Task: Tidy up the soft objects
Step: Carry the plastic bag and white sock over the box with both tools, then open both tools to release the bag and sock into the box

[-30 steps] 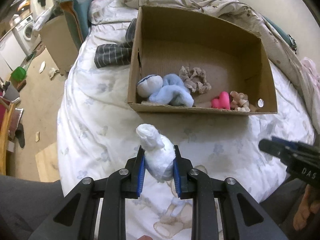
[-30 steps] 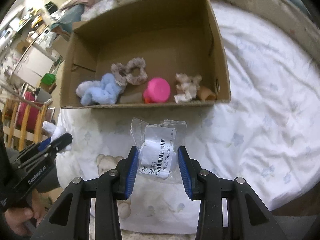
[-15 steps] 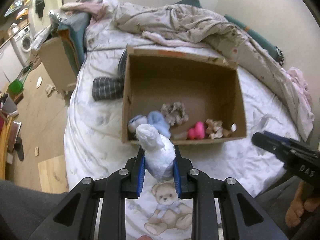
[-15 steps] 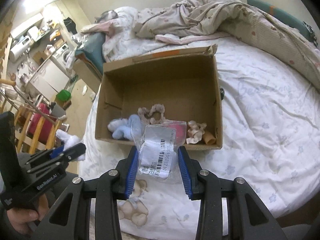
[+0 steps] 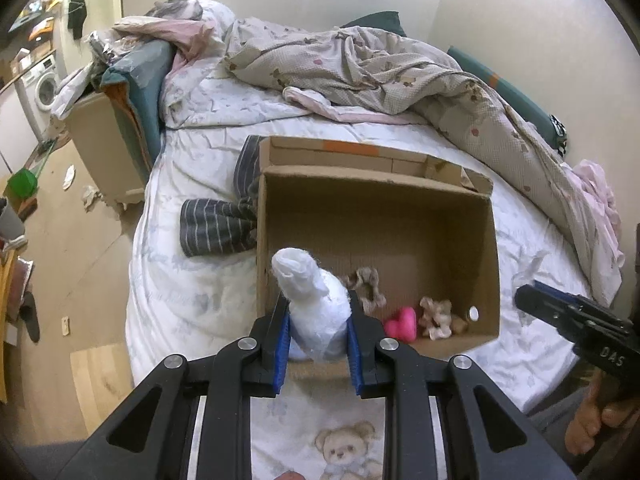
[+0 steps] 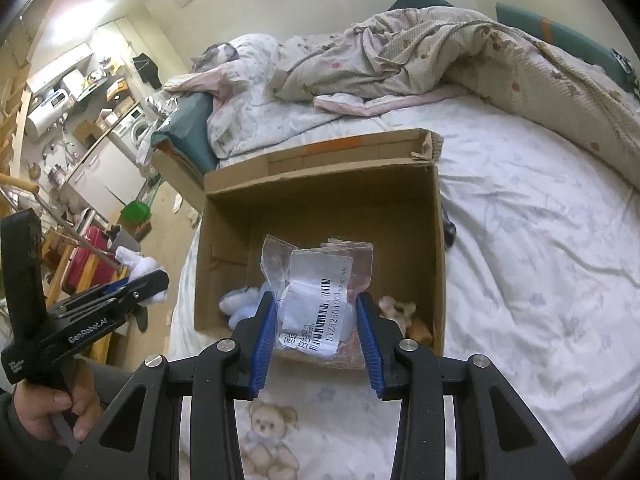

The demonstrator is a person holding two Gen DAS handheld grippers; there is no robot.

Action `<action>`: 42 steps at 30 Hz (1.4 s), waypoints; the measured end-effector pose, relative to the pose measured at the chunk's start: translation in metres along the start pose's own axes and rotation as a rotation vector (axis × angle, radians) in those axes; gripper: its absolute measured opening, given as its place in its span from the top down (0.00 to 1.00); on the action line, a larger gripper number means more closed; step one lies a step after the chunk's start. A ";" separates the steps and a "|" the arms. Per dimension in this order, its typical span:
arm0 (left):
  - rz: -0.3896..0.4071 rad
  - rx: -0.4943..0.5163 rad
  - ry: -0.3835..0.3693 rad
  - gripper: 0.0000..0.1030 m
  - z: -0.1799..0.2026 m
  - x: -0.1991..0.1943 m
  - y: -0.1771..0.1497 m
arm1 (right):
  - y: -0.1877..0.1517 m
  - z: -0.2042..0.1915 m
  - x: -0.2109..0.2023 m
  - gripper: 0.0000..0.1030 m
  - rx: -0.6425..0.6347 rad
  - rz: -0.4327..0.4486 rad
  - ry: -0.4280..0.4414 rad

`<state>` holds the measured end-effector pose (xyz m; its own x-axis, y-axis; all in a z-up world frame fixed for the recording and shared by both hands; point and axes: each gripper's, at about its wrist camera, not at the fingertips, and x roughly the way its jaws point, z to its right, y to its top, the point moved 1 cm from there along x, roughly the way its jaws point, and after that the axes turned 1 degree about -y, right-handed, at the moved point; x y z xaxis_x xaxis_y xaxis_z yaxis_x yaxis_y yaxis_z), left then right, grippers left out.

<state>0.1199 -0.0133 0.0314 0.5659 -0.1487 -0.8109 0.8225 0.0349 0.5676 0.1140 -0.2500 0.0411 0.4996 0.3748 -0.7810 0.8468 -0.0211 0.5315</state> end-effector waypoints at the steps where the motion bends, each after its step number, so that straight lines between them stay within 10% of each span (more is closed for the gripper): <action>1: 0.000 0.005 -0.001 0.79 0.001 0.005 0.002 | 0.003 0.001 0.006 0.60 0.001 0.000 -0.003; 25: -0.154 0.091 0.050 0.78 0.045 0.119 -0.015 | -0.013 0.036 0.104 0.60 0.120 -0.199 -0.036; 42: -0.049 0.102 0.075 0.11 0.052 0.085 -0.005 | -0.004 0.041 0.086 0.46 0.198 -0.099 0.042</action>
<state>0.1611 -0.0775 -0.0327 0.5306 -0.0730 -0.8444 0.8417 -0.0716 0.5351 0.1616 -0.2558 -0.0417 0.4072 0.4224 -0.8098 0.9129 -0.1621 0.3745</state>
